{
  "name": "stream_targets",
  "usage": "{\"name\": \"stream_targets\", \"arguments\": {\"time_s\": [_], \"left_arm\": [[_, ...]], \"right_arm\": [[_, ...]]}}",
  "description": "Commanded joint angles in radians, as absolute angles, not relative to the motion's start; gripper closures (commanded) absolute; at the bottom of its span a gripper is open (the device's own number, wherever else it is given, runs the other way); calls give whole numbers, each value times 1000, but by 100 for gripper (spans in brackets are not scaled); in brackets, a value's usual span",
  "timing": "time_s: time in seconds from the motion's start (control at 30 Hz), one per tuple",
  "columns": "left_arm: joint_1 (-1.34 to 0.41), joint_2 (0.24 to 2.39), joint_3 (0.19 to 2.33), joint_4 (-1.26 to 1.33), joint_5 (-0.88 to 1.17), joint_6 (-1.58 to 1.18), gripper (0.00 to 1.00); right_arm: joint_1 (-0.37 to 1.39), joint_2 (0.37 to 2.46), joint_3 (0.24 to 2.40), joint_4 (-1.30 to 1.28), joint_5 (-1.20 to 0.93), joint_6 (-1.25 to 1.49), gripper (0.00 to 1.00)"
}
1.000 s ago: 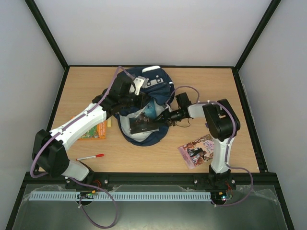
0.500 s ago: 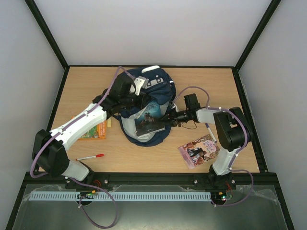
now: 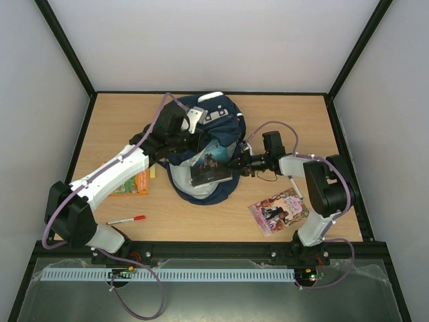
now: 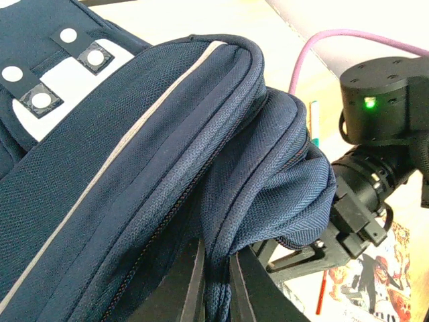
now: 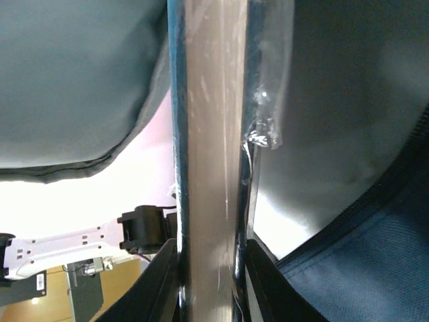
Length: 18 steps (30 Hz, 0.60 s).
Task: Pack the student bag
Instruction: Place the book in the student bag.
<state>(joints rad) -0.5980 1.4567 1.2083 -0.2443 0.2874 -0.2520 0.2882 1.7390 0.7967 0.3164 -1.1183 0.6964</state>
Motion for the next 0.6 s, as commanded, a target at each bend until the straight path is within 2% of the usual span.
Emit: {"name": "stream_targets", "arguments": {"time_s": [0.0, 0.13, 0.27, 0.5, 0.53, 0.57], "left_arm": [[-599, 1422, 1220, -152, 303, -255, 97], [-599, 1428, 1220, -150, 309, -256, 98], [-598, 1424, 1219, -147, 314, -255, 98], [-600, 1426, 1216, -140, 337, -259, 98], [-600, 1426, 1216, -139, 338, -259, 97], [-600, 1425, 1216, -139, 339, -259, 97]], "right_arm": [[282, 1632, 815, 318, -1257, 584, 99], [282, 1617, 835, 254, -1205, 540, 99], [281, 1710, 887, 241, -1166, 570, 99], [282, 1820, 932, 342, -1066, 658, 99], [282, 1831, 939, 344, -1047, 654, 97], [283, 1841, 945, 329, -1031, 645, 89]]}}
